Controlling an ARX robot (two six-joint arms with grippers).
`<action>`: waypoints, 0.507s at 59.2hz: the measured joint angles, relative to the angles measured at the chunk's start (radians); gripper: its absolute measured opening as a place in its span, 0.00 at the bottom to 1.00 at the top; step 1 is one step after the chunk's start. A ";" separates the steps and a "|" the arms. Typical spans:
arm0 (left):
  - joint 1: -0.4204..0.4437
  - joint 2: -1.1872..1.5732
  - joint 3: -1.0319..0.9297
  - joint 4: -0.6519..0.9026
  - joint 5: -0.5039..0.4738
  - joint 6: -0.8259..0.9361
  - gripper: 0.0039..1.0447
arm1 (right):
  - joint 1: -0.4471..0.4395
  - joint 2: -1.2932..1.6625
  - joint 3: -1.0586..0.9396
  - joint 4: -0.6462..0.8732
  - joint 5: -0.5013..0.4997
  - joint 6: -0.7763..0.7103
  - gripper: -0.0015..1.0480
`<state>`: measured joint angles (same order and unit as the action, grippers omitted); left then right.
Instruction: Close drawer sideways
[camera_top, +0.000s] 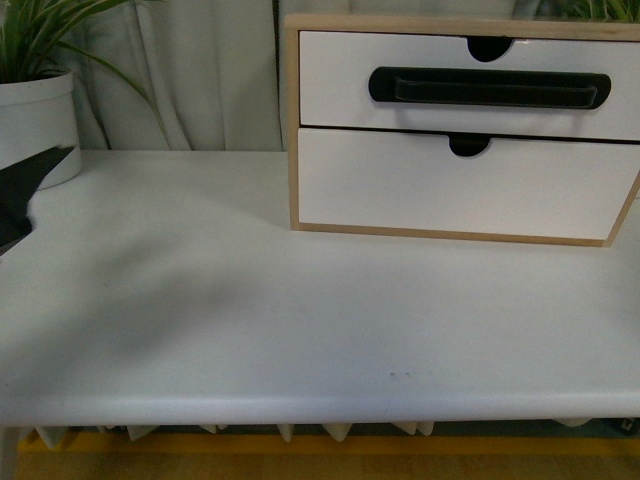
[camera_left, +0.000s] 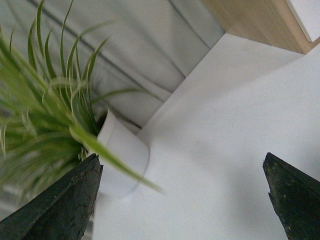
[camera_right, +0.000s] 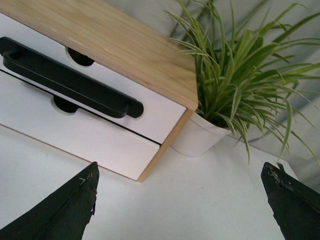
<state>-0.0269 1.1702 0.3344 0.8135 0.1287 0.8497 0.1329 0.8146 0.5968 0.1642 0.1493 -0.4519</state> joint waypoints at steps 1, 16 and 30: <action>0.013 -0.032 -0.021 -0.016 0.000 -0.032 0.94 | 0.006 -0.023 -0.017 -0.001 0.016 0.008 0.91; 0.089 -0.560 -0.180 -0.429 0.038 -0.361 0.94 | 0.139 -0.333 -0.204 -0.127 0.245 0.199 0.91; 0.126 -0.796 -0.202 -0.650 0.006 -0.569 0.94 | 0.144 -0.454 -0.266 -0.134 0.294 0.336 0.91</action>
<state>0.0994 0.3744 0.1326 0.1635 0.1352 0.2806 0.2768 0.3603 0.3305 0.0303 0.4435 -0.1154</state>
